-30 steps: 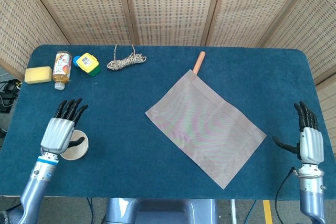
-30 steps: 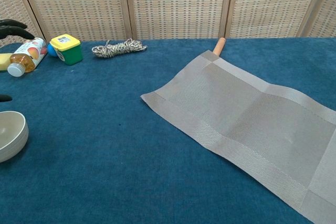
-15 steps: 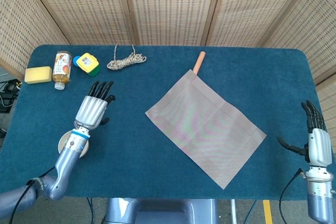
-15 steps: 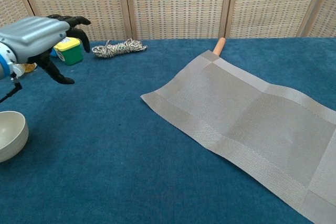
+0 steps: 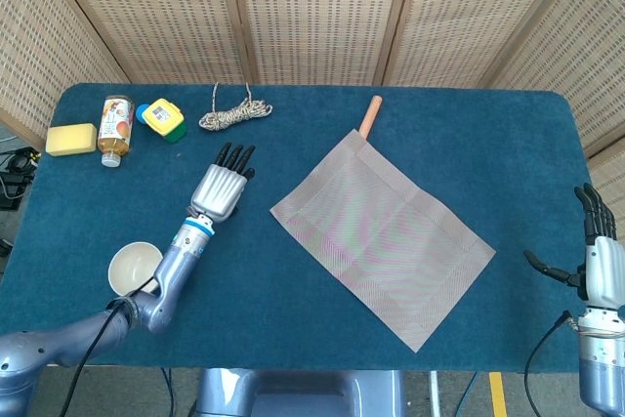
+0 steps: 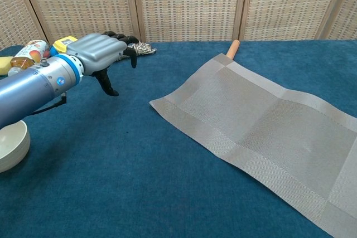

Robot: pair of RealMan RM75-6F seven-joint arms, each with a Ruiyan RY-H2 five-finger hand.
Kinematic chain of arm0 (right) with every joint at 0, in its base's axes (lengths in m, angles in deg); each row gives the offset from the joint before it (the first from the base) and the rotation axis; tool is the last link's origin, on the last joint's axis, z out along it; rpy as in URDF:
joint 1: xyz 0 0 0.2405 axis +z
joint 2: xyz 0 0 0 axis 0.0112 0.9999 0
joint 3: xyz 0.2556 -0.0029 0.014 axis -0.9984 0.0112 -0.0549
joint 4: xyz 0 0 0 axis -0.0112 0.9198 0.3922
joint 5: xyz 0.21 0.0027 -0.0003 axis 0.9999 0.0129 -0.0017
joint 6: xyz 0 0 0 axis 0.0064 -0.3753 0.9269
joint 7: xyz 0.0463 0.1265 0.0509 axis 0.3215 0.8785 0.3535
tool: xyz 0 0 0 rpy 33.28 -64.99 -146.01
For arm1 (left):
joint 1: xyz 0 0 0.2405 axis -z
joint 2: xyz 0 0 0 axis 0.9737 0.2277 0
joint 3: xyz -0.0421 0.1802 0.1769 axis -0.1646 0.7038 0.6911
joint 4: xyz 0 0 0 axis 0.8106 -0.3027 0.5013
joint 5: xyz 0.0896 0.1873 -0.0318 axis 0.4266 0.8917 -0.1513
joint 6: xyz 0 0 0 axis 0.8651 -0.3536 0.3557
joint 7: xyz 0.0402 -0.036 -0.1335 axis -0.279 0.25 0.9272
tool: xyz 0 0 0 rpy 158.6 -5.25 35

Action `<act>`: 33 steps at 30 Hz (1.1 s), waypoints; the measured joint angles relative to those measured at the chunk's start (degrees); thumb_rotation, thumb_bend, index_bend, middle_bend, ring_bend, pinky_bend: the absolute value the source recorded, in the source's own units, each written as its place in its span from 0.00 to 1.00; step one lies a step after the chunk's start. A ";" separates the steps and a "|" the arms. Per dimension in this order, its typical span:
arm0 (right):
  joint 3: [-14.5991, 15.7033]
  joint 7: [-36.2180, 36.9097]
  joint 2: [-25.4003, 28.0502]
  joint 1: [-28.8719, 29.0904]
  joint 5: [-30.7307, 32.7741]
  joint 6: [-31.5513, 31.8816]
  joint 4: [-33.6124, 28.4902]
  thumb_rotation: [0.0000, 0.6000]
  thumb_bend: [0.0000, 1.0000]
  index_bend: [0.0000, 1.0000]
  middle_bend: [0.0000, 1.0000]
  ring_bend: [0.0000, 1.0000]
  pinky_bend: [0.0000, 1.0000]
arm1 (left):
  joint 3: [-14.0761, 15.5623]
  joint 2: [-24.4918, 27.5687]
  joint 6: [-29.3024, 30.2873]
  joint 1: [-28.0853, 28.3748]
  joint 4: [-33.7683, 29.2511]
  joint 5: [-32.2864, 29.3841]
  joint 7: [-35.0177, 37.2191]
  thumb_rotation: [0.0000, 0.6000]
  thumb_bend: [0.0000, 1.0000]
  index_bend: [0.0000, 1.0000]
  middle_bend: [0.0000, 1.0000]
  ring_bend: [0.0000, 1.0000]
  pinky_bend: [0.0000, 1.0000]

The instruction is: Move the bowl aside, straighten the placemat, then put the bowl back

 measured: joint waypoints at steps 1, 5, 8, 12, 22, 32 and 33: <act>-0.04 0.10 0.01 0.00 0.12 -0.08 0.06 1.00 0.28 0.10 0.00 0.00 0.00 | 0.03 -0.50 -0.36 0.45 0.73 -0.01 0.30 1.00 0.12 0.32 0.00 0.00 0.00; -0.39 0.99 0.14 -0.04 0.67 -0.31 0.23 1.00 0.28 0.10 0.00 0.00 0.00 | 0.30 -2.87 -1.71 2.54 4.10 0.12 0.87 1.00 0.12 0.33 0.00 0.00 0.00; -0.48 1.19 0.20 -0.07 0.63 -0.20 0.22 1.00 0.28 0.10 0.00 0.00 0.00 | 0.58 -4.66 -2.45 4.06 6.67 0.33 1.28 1.00 0.12 0.33 0.00 0.00 0.00; -0.60 1.53 0.30 -0.15 0.70 -0.09 0.16 1.00 0.28 0.10 0.00 0.00 0.00 | 1.04 -6.74 -3.40 5.66 9.70 0.56 1.97 1.00 0.13 0.34 0.00 0.00 0.00; -0.99 2.53 0.60 -0.18 1.46 -0.63 0.22 1.00 0.28 0.10 0.00 0.00 0.00 | 2.12 -12.39 -5.22 9.51 18.16 1.73 5.06 1.00 0.13 0.35 0.00 0.00 0.00; -1.28 3.56 0.82 -0.19 1.87 -1.12 0.31 1.00 0.28 0.10 0.00 0.00 0.00 | 2.51 -17.27 -6.71 12.31 25.15 2.31 7.69 1.00 0.19 0.40 0.00 0.00 0.00; -1.31 3.66 0.85 -0.20 1.90 -1.12 0.31 1.00 0.28 0.10 0.00 0.00 0.00 | 2.57 -17.76 -6.80 12.53 25.92 2.38 7.95 1.00 0.23 0.41 0.00 0.00 0.00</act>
